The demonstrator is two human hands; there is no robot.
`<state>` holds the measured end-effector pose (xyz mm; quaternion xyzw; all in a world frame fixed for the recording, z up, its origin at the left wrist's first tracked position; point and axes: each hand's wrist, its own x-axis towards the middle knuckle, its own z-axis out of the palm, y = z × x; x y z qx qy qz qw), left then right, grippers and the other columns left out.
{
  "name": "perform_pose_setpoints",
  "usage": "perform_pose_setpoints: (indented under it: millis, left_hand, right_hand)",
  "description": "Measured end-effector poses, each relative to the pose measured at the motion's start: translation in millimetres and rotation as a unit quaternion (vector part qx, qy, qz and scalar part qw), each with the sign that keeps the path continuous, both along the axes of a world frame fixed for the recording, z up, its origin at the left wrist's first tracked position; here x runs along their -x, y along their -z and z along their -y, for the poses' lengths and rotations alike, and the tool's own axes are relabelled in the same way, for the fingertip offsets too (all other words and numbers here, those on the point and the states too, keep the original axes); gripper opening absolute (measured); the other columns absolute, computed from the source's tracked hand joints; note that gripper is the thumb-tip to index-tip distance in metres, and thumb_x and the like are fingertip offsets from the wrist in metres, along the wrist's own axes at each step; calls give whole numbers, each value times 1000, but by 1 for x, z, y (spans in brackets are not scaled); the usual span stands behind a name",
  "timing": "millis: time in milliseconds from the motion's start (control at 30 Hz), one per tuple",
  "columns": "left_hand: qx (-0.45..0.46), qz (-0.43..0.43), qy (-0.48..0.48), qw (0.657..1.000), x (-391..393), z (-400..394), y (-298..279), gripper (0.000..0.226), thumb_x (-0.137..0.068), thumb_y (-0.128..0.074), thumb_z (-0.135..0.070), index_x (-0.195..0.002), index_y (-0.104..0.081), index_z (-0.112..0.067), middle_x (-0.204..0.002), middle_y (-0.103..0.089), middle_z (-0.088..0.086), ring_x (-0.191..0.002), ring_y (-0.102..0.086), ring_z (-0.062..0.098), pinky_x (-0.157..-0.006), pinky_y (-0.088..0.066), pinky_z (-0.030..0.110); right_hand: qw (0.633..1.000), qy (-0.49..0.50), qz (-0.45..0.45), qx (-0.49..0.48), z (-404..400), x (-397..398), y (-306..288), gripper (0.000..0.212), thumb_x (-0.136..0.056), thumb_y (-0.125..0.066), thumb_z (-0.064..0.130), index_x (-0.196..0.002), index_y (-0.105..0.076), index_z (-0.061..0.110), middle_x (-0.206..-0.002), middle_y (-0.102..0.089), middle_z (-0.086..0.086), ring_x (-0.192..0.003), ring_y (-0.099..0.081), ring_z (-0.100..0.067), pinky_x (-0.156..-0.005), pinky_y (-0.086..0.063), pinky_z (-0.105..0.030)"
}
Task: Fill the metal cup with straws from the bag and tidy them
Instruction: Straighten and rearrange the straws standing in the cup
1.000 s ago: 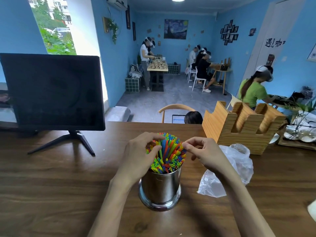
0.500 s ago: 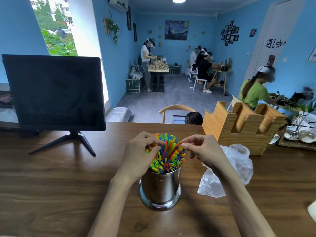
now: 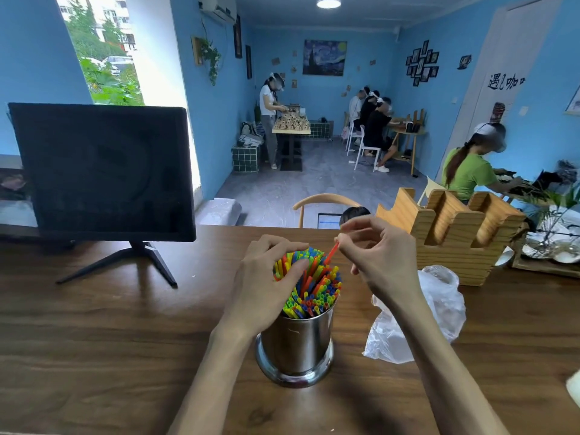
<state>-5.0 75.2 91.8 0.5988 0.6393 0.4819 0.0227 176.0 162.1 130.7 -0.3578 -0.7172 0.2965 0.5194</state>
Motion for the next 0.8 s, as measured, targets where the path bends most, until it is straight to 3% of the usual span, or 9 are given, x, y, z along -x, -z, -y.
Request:
perform_pose_setpoints:
  millis: [100,200,233,300,367,467,567,700,800]
  left_hand:
    - [-17,-18,18,1000,-11,-1,-11,42,-86,-57,-67,-118,-71,-44,-101,-55,-25,-105,-52,1,-85,-40,13]
    - [-60,-33,37,997,-22,-2,-22,33,-86,-56,-52,-98,-75,-28,-86,-64,-13,-88,-56,8,-75,-46,24]
    - [-79,-15,39,996,-24,-2,-25,29,-86,-55,-46,-92,-75,-26,-81,-67,-10,-83,-59,11,-72,-48,30]
    - [-97,64,48,992,-24,1,-29,17,-89,-64,-40,-90,-77,-30,-78,-71,-12,-79,-67,8,-72,-51,23]
    - [-99,142,83,981,-21,6,-33,9,-92,-74,-29,-94,-79,-36,-81,-75,-17,-81,-73,3,-76,-53,15]
    - [-108,155,140,972,-19,14,-39,20,-93,-75,-23,-107,-79,-36,-96,-78,-16,-95,-75,6,-84,-55,18]
    - [-98,125,187,969,-19,20,-39,24,-93,-75,-25,-114,-77,-37,-106,-76,-21,-103,-72,2,-87,-53,13]
    - [6,19,146,989,-13,22,-28,45,-95,-72,-18,-121,-68,-54,-107,-68,-32,-109,-63,-8,-92,-46,8]
    - [67,-56,118,989,-3,20,-23,52,-98,-58,-4,-127,-69,-46,-116,-59,-39,-119,-50,-15,-99,-31,1]
  right_hand:
    - [997,-38,-38,-63,18,5,-16,20,-81,-79,9,-88,-71,26,-78,-75,11,-51,-64,-6,-50,-45,-13]
    - [990,-104,-50,-85,36,15,-23,26,-79,-77,10,-89,-68,32,-79,-75,12,-50,-61,-7,-51,-43,-14]
    - [987,-117,-61,-88,38,16,-24,25,-80,-77,11,-89,-67,33,-81,-74,11,-52,-61,-7,-52,-44,-17]
    - [984,-120,-101,-80,34,14,-24,19,-83,-75,14,-86,-67,31,-83,-73,7,-59,-61,-5,-53,-47,-24]
    - [984,-106,-140,-20,25,8,-21,13,-87,-73,16,-84,-68,28,-80,-72,2,-54,-56,-6,-50,-44,-25]
    - [976,-140,-101,133,12,6,-14,10,-94,-72,32,-95,-67,23,-74,-75,-5,-42,-56,-15,-39,-38,-19]
    - [962,-175,-89,188,8,13,-9,38,-87,-72,40,-115,-64,16,-84,-78,-5,-57,-70,-15,-44,-48,-21]
    - [943,-184,-198,192,-1,20,-16,45,-83,-79,15,-124,-60,12,-99,-78,-15,-75,-76,-26,-64,-60,-29]
    - [955,-171,-198,140,-7,25,-22,52,-90,-74,1,-133,-54,21,-103,-76,-16,-80,-77,-28,-69,-62,-33]
